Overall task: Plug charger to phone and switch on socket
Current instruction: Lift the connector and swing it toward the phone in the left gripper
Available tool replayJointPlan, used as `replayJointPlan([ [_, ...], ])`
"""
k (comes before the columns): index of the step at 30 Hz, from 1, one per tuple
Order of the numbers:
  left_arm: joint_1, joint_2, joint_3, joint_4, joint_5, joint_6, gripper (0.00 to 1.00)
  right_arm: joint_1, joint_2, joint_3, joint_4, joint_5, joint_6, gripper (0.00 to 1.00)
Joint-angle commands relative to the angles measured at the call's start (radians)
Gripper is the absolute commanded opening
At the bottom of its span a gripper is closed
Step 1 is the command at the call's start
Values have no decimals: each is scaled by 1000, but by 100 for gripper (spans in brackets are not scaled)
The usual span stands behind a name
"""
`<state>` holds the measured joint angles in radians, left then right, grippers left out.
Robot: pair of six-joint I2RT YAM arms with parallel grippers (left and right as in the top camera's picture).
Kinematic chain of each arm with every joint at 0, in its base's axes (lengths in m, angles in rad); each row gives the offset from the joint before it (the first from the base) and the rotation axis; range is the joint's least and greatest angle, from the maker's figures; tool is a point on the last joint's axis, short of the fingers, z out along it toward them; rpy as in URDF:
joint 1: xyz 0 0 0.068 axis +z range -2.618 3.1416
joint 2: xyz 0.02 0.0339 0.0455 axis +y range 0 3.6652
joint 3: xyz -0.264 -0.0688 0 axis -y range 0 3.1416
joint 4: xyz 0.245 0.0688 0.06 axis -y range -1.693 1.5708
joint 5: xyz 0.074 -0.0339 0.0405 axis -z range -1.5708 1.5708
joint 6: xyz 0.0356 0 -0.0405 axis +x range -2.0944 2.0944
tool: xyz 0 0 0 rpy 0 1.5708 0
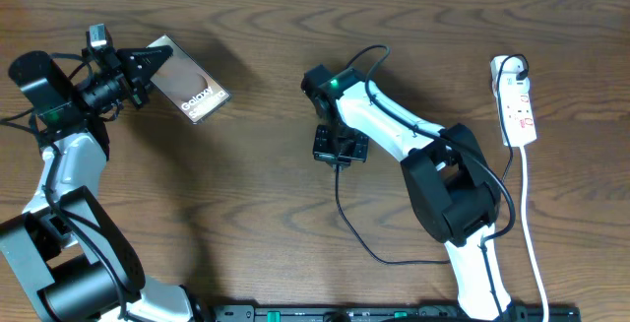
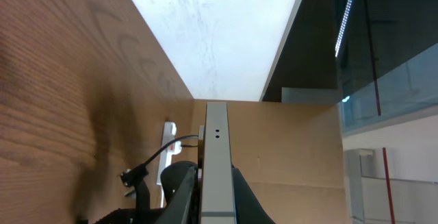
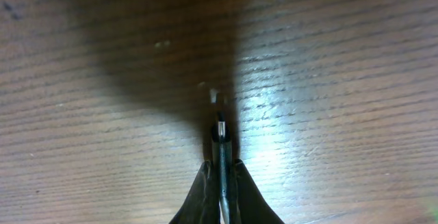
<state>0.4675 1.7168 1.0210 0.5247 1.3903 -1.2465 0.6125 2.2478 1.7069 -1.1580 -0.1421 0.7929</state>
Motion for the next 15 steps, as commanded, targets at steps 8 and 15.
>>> replayJointPlan([
  [8, -2, 2, -4, 8, 39, 24, 7, -53, 8, 50, 2, -23, -114, 1],
  [15, -2, 2, -4, 8, 39, 24, 7, -73, 4, 186, 2, -165, -330, 1],
])
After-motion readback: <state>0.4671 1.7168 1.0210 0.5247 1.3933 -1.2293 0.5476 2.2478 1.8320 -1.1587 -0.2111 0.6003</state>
